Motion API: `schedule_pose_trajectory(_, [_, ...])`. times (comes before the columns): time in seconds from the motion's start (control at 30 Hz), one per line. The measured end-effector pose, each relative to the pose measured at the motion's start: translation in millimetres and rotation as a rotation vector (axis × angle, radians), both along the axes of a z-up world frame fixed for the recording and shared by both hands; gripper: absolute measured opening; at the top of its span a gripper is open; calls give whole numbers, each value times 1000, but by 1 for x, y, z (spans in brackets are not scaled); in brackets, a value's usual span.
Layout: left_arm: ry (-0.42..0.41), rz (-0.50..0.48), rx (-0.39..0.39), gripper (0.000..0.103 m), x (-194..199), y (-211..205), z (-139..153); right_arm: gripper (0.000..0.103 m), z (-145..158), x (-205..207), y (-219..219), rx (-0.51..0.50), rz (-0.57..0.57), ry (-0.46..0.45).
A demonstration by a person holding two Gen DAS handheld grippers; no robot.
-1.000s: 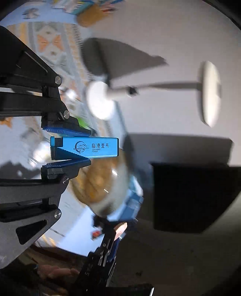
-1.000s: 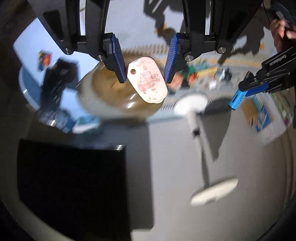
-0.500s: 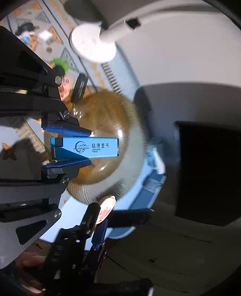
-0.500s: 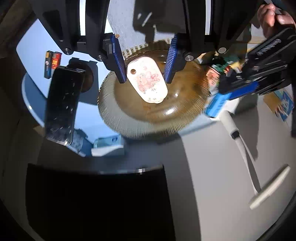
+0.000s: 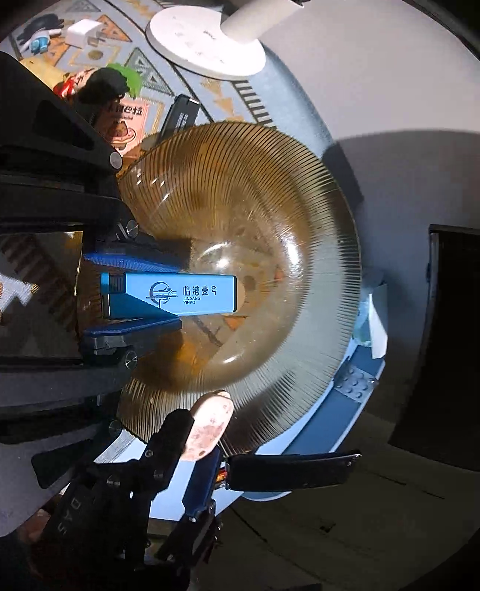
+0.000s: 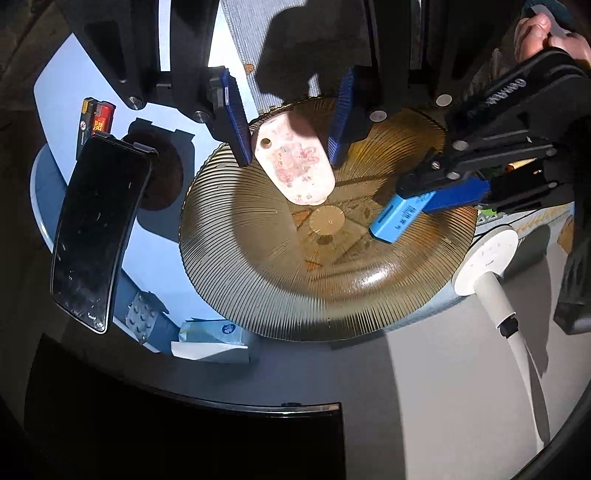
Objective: Organize rigid objects
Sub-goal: 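Carry the lighter and eraser into the amber bowl and open both tools, then withdraw both tools from the bowl back toward the rug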
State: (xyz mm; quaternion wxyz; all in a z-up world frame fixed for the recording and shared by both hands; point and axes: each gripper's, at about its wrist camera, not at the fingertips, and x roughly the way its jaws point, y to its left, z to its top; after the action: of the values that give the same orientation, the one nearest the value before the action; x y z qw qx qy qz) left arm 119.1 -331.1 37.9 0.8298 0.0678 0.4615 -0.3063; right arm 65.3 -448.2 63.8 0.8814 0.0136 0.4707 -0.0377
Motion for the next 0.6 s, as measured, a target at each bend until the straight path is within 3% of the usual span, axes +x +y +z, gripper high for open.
schedule_pose_trajectory(0.13, [-13, 1, 0, 24, -2, -1, 1, 41, -2, 3, -1, 7, -5, 10])
schedule_pose_trajectory(0.2, [-31, 13, 5, 44, -5, 2, 6, 45, -1, 3, -4, 39, -17, 15])
schedule_pose_trajectory(0.23, [-42, 15, 2, 46, -7, 5, 11, 49, 2, 1, -6, 54, -23, 12])
schedule_pose_trajectory(0.27, [-56, 12, -15, 47, -10, 10, 19, 61, 6, -2, -8, 59, -37, 3])
schedule_pose_trajectory(0.37, [-108, 33, -75, 58, -23, 35, 48, 63, 33, -21, -16, 46, -87, -105])
schedule_pose_trajectory(0.43, [-162, 68, -122, 72, -34, 58, 70, 63, 51, -35, -22, 78, -106, -164])
schedule_pose_trajectory(0.6, [-293, 147, -179, 72, -76, 119, 120, 64, 84, -70, -22, 115, -122, -252])
